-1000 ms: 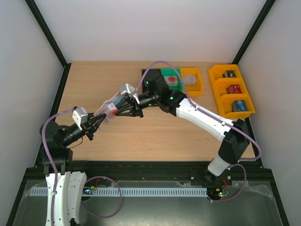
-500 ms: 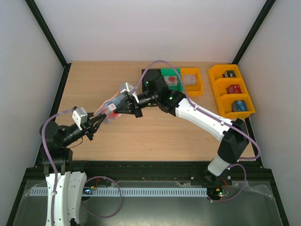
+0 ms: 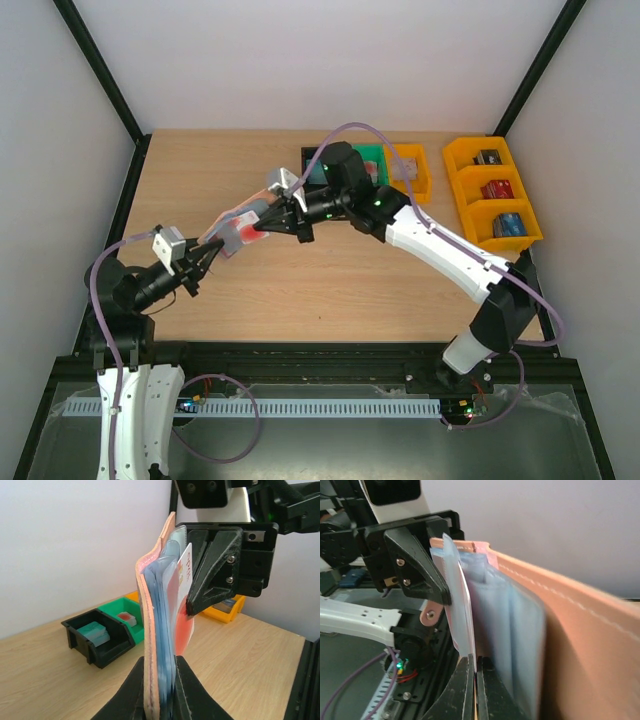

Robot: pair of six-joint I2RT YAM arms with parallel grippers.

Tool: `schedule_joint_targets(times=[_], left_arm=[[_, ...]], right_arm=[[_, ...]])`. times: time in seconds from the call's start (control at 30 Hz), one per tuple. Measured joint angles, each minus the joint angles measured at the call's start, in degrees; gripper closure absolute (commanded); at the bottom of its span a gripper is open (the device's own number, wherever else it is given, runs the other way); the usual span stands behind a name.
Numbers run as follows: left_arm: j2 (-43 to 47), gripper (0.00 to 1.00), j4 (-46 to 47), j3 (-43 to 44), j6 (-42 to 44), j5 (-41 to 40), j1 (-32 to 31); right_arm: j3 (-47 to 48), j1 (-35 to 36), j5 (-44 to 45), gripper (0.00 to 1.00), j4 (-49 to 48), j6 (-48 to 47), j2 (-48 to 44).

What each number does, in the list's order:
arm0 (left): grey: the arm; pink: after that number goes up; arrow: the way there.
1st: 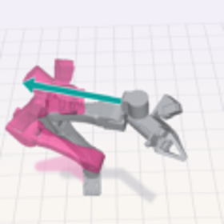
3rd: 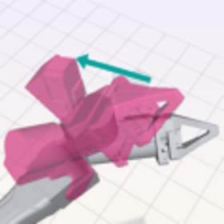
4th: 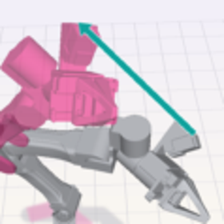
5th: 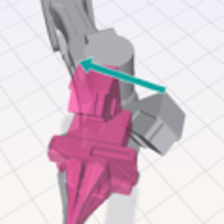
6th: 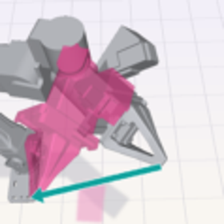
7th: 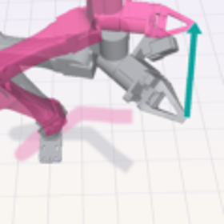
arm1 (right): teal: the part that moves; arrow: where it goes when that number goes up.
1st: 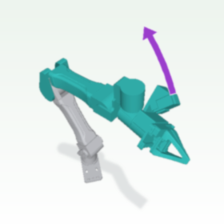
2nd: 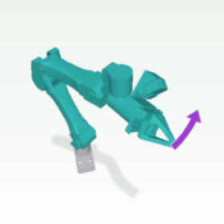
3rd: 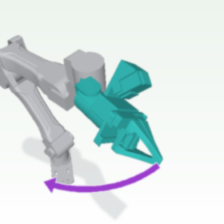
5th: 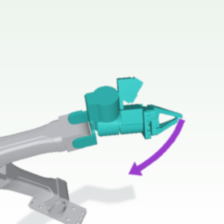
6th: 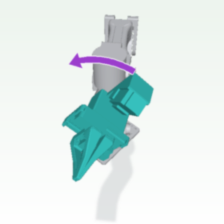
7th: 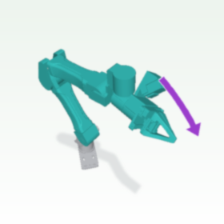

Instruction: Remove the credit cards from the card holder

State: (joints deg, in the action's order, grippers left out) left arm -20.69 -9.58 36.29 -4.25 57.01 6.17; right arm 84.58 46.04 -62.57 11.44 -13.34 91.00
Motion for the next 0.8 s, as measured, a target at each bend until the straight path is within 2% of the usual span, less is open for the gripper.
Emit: schedule_joint_targets(times=[0.17, 0.3, 0.4, 0.47, 0.53, 0.67, 0.8], left_arm=[[0.4, 0.98, -0.1, -0.1, -1.1, -7.3, 0.0], [1.3, 0.98, 0.5, -1.7, -4.8, -19.3, -0.1], [1.4, 0.98, 0.4, -3.8, -8.7, -28.7, 0.0], [1.4, 0.98, 0.2, -5.5, -11.8, -33.7, 0.3], [1.4, 0.98, 0.1, -7.1, -15.0, -36.8, 0.8], [1.8, 0.98, 0.9, -10.7, -22.1, -38.9, 1.7], [2.1, 0.98, 2.3, -14.7, -28.5, -39.1, 2.2]], right_arm=[[0.0, -3.8, 2.0, 0.98, 2.9, -1.8, -1.3], [-4.5, -12.5, 2.7, 0.98, -2.1, 3.1, -5.0], [-10.3, -20.3, 4.9, 0.98, -11.9, 13.6, -7.8], [-13.2, -25.2, 10.0, 0.98, -18.3, 23.0, -8.0], [-14.1, -28.5, 17.0, 0.98, -20.5, 31.3, -6.8], [-15.7, -31.0, 28.9, 0.98, -25.9, 48.6, -2.6], [-21.2, -31.1, 35.9, 0.98, -34.4, 65.4, 1.9]])
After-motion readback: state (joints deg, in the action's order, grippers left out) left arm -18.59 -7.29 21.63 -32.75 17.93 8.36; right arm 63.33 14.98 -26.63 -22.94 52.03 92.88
